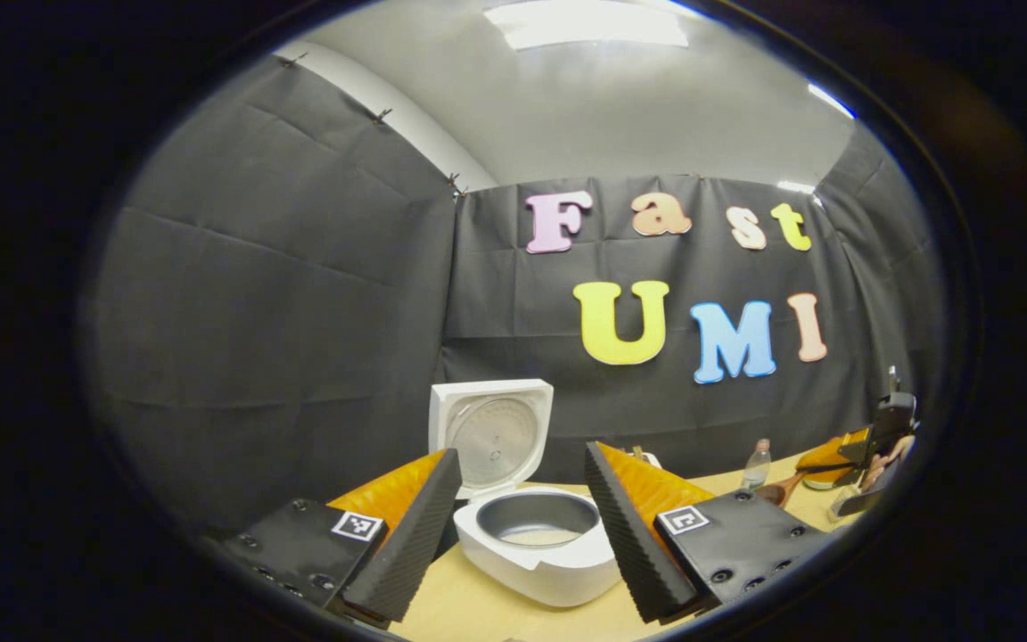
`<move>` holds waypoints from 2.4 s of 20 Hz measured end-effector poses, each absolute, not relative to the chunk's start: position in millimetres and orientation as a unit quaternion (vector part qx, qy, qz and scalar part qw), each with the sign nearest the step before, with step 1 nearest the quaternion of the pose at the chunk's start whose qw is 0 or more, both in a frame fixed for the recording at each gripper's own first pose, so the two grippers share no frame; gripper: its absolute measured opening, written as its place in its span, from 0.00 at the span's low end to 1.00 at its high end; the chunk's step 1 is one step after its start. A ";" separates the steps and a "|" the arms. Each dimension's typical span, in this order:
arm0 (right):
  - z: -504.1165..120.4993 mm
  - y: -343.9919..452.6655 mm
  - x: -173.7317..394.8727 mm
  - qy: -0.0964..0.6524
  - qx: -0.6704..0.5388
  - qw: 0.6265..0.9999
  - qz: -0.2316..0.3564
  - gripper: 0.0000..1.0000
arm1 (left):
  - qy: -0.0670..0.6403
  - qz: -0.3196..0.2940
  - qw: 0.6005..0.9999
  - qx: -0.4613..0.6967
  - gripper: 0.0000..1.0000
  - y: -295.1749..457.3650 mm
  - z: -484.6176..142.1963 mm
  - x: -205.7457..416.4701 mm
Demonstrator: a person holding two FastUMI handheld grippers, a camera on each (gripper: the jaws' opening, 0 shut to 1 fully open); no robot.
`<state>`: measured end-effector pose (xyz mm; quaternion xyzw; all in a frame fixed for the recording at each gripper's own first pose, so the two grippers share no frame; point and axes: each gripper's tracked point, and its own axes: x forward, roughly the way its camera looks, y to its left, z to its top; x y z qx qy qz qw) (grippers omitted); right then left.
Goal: Close the left gripper, press the button to open the rice cooker; take a wooden spoon from the chopstick holder with the right hand, scoop a spoonful of rice and pour it into the rice cooker, then put the wooden spoon back into the chopstick holder.
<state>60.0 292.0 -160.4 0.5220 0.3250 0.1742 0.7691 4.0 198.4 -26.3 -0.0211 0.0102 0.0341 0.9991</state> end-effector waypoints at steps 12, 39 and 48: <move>-112.6 416.8 84.9 0.330 0.505 0.754 0.259 0.09 | 0.039 0.082 0.995 -0.029 0.96 249.3 -60.5 -18.6; -140.9 631.1 110.3 0.274 0.132 0.873 0.382 0.09 | 0.080 0.167 0.982 -0.026 0.96 325.4 -102.2 -58.6; -122.6 641.8 99.3 0.159 -0.077 0.889 0.423 0.08 | 0.077 0.159 0.984 -0.036 1.00 318.4 -104.0 -47.3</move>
